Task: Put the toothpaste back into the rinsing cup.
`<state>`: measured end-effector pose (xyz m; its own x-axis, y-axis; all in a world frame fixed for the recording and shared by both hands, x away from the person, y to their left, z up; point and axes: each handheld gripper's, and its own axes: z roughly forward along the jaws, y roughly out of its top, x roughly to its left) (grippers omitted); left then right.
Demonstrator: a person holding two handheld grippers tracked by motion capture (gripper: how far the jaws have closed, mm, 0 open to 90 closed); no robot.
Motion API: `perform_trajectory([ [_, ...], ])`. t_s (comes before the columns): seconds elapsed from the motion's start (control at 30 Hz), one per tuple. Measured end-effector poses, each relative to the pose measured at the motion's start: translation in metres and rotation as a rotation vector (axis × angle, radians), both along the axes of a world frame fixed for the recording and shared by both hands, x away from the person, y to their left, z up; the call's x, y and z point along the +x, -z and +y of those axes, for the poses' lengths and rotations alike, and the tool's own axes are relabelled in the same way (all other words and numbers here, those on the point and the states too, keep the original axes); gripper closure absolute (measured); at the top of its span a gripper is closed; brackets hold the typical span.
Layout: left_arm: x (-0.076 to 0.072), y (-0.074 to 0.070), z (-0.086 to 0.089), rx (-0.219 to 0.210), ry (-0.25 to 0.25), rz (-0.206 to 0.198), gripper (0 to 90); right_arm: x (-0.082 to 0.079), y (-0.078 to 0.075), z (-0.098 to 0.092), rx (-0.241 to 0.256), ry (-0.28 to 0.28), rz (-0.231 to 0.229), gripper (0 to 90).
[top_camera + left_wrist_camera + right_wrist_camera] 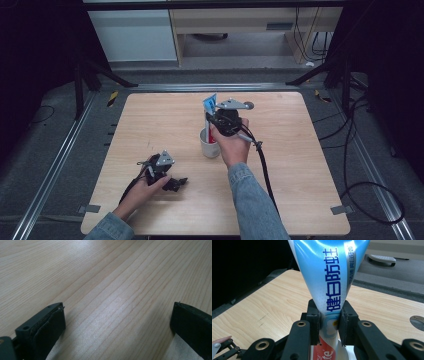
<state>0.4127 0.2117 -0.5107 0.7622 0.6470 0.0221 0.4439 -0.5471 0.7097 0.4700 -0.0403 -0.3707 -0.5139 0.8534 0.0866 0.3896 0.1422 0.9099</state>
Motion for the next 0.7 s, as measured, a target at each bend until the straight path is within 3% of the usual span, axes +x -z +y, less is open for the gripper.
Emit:
perform_trajectory([
  [0.7,0.0,0.0,0.0,0.0,-0.001,0.0,0.0,0.0,0.018,-0.002,0.028,0.027,0.006,73.6],
])
